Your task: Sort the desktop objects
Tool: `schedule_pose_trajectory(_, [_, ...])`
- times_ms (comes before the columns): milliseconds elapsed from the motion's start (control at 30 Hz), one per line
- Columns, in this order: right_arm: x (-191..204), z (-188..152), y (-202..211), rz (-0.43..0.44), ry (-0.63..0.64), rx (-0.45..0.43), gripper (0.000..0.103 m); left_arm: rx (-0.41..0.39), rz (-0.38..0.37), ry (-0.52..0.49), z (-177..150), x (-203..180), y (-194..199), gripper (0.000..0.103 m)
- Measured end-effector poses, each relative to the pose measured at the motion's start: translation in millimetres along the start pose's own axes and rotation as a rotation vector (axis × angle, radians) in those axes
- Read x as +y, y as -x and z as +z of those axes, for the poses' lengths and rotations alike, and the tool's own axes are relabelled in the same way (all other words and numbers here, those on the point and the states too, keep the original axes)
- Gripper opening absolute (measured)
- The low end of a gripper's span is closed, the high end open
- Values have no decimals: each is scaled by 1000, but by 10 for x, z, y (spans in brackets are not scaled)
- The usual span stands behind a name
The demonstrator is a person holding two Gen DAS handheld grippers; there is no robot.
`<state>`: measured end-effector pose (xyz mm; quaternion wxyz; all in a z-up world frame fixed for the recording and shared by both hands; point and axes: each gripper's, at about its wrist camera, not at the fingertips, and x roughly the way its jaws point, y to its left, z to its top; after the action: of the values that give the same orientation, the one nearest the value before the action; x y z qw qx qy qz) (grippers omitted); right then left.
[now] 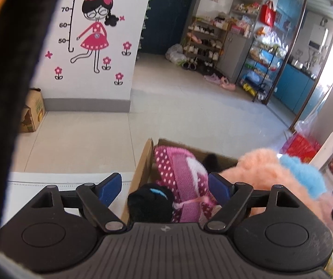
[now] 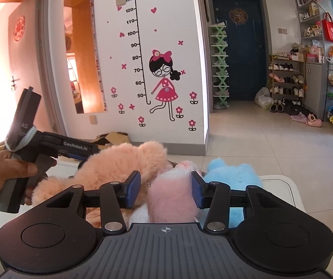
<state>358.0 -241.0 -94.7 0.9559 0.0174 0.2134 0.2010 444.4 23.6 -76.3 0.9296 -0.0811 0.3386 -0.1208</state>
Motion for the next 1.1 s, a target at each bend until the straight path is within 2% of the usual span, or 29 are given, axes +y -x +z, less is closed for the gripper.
schedule_pose_trajectory(200, [16,29,65,1,0,-10,58,-41,-10,10,25,-40,181,81])
schedule_pose_trajectory(333, [54,41,108,4,-2,-9,60,-47,0,-5,-8,-85,266,86])
schedule_pose_trajectory(500, [138,43,164,6,6,4,70,-19,17,-8,-34,-131,293,101])
schedule_pose_trajectory(600, [208,50,251,7,7,8,77,-22,36,-31,-78,-218,378,102])
schedule_pose_trajectory(633, [222,64,289,5,5,5,82,-22,39,-37,-91,-233,406,102])
schedule_pose_trajectory(667, [236,74,339,5,0,-3,90,-20,44,-46,-101,-279,449,102])
schedule_pose_trajectory(833, [295,110,677,-12,-38,-43,103,-62,79,-118,-165,-487,728,102])
schedule_pose_trajectory(1100, [465,-34,1347,-32,-100,-57,103,-77,90,-231,-498,-1001,1262,102])
